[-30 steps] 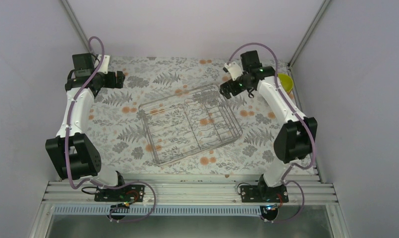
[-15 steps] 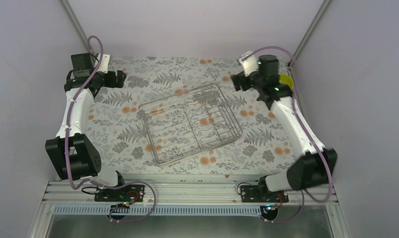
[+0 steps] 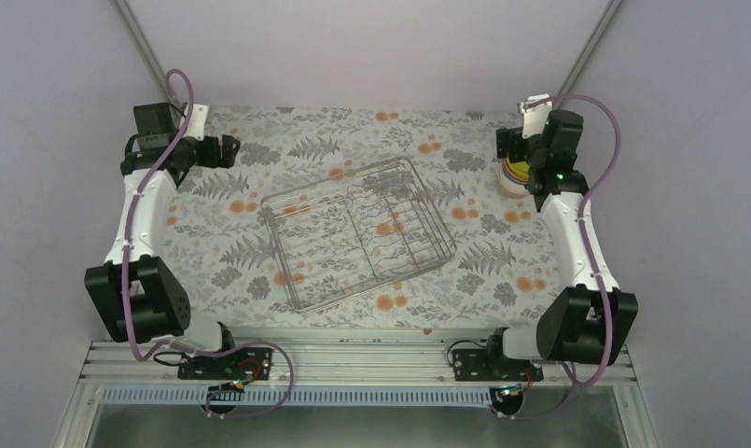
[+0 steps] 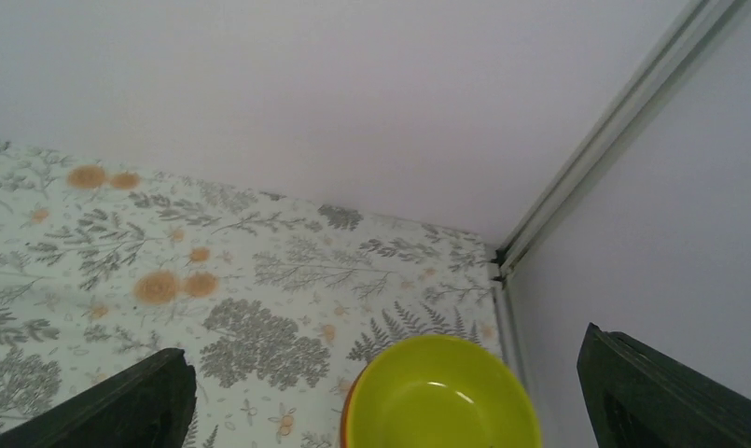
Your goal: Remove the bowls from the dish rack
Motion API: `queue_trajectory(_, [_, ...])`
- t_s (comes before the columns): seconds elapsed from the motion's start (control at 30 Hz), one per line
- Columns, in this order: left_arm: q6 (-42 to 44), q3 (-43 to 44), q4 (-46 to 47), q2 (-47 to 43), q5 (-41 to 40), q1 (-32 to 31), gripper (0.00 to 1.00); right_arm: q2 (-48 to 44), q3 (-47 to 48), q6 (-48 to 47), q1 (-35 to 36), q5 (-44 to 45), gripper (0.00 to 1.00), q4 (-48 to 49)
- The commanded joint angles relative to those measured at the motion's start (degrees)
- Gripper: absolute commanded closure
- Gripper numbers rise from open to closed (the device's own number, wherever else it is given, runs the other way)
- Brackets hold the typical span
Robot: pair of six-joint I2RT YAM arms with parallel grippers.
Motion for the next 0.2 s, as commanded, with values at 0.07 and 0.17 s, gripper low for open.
queue_trajectory(0.07, [2.2,-2.2,2.0,-2.9,4.4,0.2,0.0,-1.6,-1.8,1.8,-0.7,-3.7,0.0,3.2])
queue_trajectory(0.17, [1.5,-1.8,1.8,-2.7,4.6,0.2,0.0,-1.5,-2.3,2.0,-1.0,-4.1,0.0,3.2])
